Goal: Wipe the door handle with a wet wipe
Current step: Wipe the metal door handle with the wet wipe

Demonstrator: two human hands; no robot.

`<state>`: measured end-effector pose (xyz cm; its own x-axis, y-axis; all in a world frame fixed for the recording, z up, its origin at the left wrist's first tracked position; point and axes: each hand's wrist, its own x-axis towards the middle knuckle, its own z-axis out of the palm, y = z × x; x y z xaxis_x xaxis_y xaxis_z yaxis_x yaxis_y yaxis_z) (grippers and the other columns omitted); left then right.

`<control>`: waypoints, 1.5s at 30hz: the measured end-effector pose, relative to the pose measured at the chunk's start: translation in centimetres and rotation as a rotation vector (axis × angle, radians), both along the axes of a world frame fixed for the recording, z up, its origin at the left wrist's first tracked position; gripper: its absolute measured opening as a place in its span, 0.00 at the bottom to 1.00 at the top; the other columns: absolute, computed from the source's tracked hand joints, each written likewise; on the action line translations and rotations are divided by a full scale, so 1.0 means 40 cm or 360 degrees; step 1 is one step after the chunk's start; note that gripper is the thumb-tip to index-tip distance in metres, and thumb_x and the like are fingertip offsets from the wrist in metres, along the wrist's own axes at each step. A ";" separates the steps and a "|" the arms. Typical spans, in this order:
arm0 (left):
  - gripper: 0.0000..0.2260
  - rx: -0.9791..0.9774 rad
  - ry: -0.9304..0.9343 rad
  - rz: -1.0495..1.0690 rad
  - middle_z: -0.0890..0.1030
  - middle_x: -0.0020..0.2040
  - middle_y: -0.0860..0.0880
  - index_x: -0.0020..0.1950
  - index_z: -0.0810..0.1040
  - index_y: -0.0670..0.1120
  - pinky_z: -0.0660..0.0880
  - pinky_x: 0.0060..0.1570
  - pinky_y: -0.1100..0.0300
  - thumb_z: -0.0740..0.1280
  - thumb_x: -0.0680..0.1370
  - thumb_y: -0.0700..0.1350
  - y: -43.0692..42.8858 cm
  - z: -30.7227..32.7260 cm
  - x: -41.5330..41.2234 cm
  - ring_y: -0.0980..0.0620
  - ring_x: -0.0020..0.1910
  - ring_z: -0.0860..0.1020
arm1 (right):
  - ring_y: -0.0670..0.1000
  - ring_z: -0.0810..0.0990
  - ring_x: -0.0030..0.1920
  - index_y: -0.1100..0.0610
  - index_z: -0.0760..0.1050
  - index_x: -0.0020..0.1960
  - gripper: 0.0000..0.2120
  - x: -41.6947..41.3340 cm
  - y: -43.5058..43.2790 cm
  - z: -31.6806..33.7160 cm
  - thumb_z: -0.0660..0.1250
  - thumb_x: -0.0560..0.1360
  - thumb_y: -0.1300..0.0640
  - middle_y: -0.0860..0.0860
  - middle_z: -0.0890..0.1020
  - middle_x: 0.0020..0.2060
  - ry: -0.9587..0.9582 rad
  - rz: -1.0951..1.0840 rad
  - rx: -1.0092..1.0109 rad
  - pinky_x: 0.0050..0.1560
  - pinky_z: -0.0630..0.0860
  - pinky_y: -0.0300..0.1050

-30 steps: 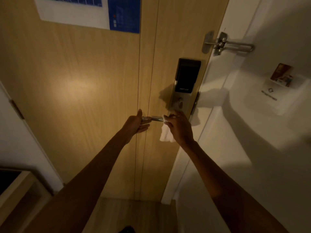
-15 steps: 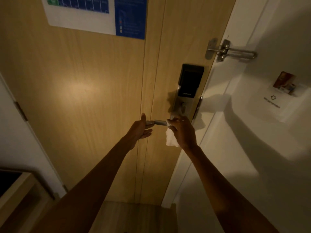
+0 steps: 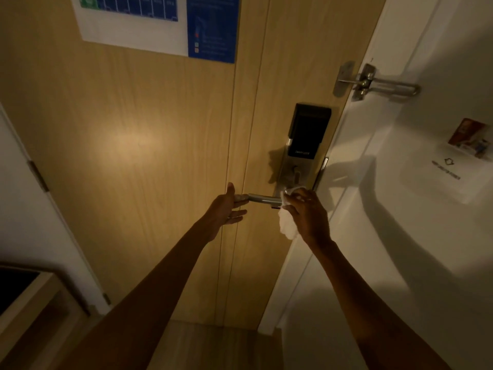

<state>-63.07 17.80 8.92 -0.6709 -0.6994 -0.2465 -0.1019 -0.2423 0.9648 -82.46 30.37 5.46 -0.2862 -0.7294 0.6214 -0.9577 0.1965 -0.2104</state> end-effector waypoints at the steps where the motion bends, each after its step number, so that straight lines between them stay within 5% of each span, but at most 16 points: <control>1: 0.27 0.0000 0.0006 0.0010 0.79 0.64 0.47 0.63 0.77 0.45 0.75 0.60 0.52 0.48 0.81 0.60 0.000 0.001 0.000 0.45 0.58 0.79 | 0.55 0.76 0.58 0.56 0.79 0.60 0.15 -0.007 0.003 -0.003 0.71 0.73 0.58 0.54 0.78 0.58 -0.0039 -0.0012 -0.0005 0.53 0.80 0.49; 7: 0.29 0.0012 0.0075 0.0036 0.80 0.61 0.45 0.62 0.78 0.43 0.76 0.58 0.53 0.48 0.80 0.61 -0.002 -0.013 -0.008 0.45 0.58 0.79 | 0.55 0.78 0.54 0.59 0.80 0.56 0.13 -0.010 0.000 -0.006 0.72 0.72 0.58 0.55 0.79 0.55 -0.0015 -0.0033 -0.0024 0.51 0.80 0.51; 12: 0.34 0.0007 0.0043 0.0070 0.82 0.55 0.39 0.49 0.84 0.43 0.76 0.57 0.54 0.47 0.77 0.67 -0.026 -0.002 -0.012 0.43 0.57 0.79 | 0.55 0.79 0.53 0.58 0.81 0.53 0.12 -0.009 -0.002 -0.003 0.74 0.71 0.56 0.55 0.80 0.53 -0.0039 -0.0051 -0.0046 0.52 0.78 0.49; 17: 0.36 -0.0002 0.0073 0.0042 0.82 0.56 0.37 0.53 0.83 0.42 0.77 0.54 0.56 0.45 0.78 0.66 -0.036 -0.012 -0.007 0.41 0.61 0.77 | 0.58 0.77 0.55 0.58 0.81 0.54 0.14 0.029 -0.042 0.002 0.75 0.69 0.58 0.55 0.81 0.52 0.0223 -0.0030 -0.0011 0.53 0.79 0.55; 24: 0.32 -0.0175 0.0000 0.0087 0.86 0.40 0.49 0.44 0.84 0.47 0.75 0.58 0.54 0.45 0.80 0.63 -0.039 -0.003 -0.017 0.53 0.49 0.82 | 0.54 0.70 0.56 0.56 0.80 0.55 0.17 0.033 -0.053 -0.002 0.77 0.67 0.56 0.54 0.81 0.50 0.0306 -0.0051 -0.0053 0.53 0.77 0.53; 31: 0.32 -0.0264 -0.0008 0.0087 0.85 0.38 0.51 0.45 0.84 0.46 0.77 0.48 0.61 0.44 0.80 0.61 -0.050 -0.008 -0.024 0.55 0.45 0.82 | 0.58 0.77 0.55 0.58 0.81 0.52 0.15 -0.013 -0.026 -0.004 0.77 0.68 0.56 0.54 0.82 0.52 0.0305 -0.0091 0.0007 0.53 0.78 0.51; 39: 0.33 -0.0296 -0.0013 0.0065 0.85 0.35 0.52 0.42 0.84 0.46 0.78 0.47 0.60 0.43 0.80 0.62 -0.058 0.000 -0.028 0.54 0.45 0.83 | 0.60 0.78 0.53 0.59 0.81 0.54 0.19 0.017 -0.036 0.011 0.79 0.65 0.57 0.56 0.82 0.51 0.0471 -0.0037 0.0046 0.52 0.78 0.53; 45: 0.33 -0.0254 0.0014 0.0063 0.86 0.42 0.48 0.45 0.84 0.46 0.79 0.51 0.57 0.44 0.80 0.62 -0.060 -0.019 -0.025 0.51 0.49 0.83 | 0.55 0.76 0.52 0.60 0.81 0.54 0.18 0.051 -0.066 0.007 0.78 0.66 0.58 0.55 0.83 0.47 0.0477 0.0008 -0.0018 0.50 0.78 0.51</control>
